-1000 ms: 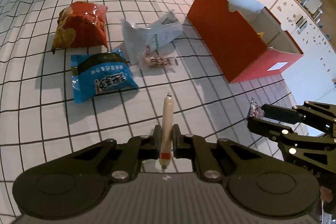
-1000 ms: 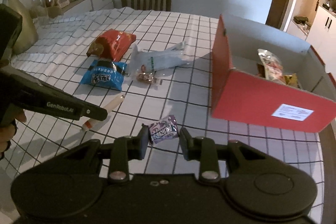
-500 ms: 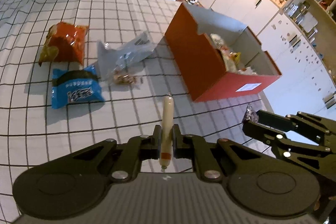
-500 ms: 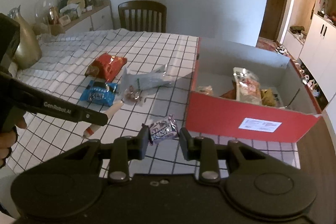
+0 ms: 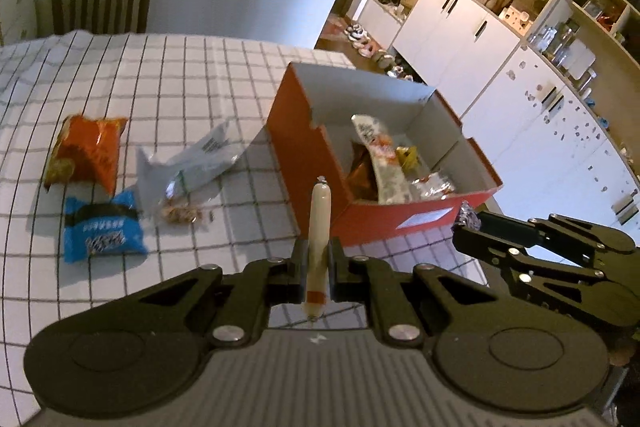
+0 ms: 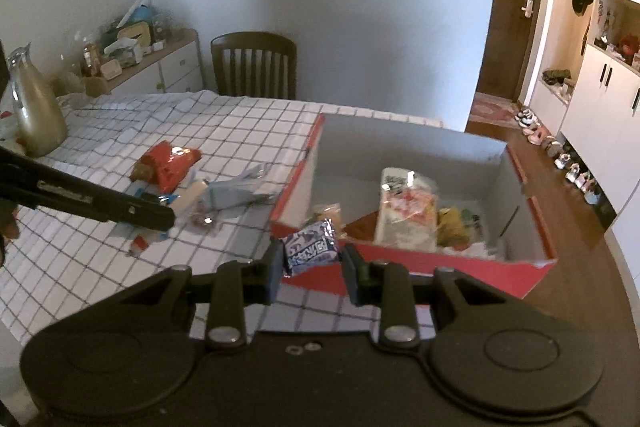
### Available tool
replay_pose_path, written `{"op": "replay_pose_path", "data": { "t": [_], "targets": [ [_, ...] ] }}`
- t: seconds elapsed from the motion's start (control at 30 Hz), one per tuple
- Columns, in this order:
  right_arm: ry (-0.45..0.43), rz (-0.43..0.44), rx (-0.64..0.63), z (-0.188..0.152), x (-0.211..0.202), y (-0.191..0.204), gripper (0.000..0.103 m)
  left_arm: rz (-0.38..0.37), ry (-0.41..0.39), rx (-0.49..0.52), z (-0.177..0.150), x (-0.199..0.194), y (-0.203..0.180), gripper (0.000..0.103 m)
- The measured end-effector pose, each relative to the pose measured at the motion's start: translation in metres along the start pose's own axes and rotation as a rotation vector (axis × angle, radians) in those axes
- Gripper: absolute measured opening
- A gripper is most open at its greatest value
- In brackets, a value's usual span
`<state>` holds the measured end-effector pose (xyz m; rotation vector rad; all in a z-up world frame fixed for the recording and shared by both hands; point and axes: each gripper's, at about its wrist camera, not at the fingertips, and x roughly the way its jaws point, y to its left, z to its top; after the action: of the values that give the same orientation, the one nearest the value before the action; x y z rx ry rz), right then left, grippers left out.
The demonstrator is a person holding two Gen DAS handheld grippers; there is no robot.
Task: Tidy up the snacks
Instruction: 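Carry the purple candy and white stick over the red box with both tools, then lower the purple candy and white stick into the red box and open both tools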
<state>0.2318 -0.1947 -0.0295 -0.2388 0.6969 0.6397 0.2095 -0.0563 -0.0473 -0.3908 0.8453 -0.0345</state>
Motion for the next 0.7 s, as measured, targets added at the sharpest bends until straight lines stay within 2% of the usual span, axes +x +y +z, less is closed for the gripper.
{"op": "replay_pose_path", "data": {
  "t": [0.27, 0.43, 0.7],
  "targets": [
    [-0.015, -0.019, -0.004, 0.013, 0.011, -0.043, 0.029, 0.022, -0.044, 0.049, 0.029, 0.016, -0.04, 0.009],
    [-0.001, -0.026, 0.004, 0.016, 0.024, -0.066, 0.029, 0.031, -0.043, 0.052, 0.052, 0.038, -0.058, 0.009],
    [0.041, -0.037, 0.034, 0.021, 0.047, -0.102, 0.029, 0.097, -0.031, 0.068, 0.083, 0.083, -0.075, 0.009]
  ]
}}
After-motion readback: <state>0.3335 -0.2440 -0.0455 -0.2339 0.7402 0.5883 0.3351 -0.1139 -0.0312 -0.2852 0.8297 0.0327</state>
